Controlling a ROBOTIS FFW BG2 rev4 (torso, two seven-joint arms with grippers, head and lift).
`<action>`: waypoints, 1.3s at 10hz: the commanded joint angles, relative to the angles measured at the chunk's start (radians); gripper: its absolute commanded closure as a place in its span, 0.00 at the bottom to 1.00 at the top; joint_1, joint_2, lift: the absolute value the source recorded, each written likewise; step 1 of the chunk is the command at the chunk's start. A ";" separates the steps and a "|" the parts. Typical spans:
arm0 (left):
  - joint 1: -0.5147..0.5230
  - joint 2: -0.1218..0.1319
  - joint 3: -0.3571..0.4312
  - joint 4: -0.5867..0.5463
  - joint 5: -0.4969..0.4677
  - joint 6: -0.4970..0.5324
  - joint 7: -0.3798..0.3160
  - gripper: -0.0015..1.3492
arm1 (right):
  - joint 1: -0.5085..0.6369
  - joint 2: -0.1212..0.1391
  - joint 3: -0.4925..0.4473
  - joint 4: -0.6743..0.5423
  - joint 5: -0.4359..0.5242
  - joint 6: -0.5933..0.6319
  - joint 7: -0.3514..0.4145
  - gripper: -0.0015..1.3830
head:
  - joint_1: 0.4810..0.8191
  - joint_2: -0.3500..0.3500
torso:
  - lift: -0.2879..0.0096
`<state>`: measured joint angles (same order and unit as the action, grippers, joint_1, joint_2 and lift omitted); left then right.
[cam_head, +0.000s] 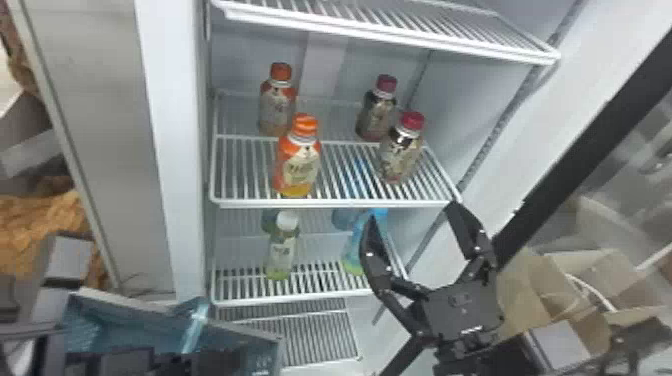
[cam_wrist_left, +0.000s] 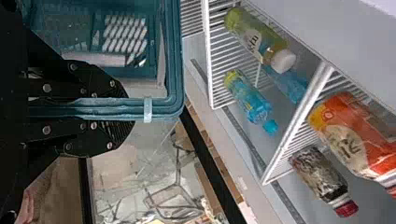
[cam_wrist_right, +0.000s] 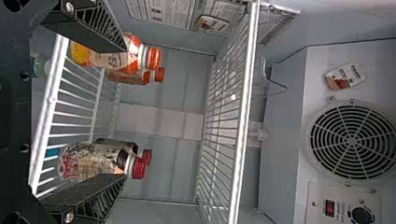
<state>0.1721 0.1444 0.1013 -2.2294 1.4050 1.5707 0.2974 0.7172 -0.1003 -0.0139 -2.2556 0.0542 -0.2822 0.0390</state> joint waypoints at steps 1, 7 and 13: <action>-0.013 0.000 -0.026 0.005 -0.031 0.001 0.005 0.89 | 0.004 -0.002 0.012 -0.004 -0.004 0.007 0.002 0.06 | 0.63 0.05 | 0.83; -0.013 0.000 -0.043 0.019 -0.053 0.001 0.042 0.89 | 0.017 -0.002 0.018 -0.013 -0.006 0.034 0.006 0.06 | 0.63 0.07 | 0.83; -0.035 -0.003 -0.002 0.000 0.121 0.001 0.022 0.89 | 0.024 -0.006 0.018 -0.013 -0.010 0.042 0.007 0.06 | 0.63 0.03 | 0.83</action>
<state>0.1420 0.1415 0.0974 -2.2295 1.5145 1.5707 0.3187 0.7410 -0.1051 0.0029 -2.2691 0.0453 -0.2405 0.0454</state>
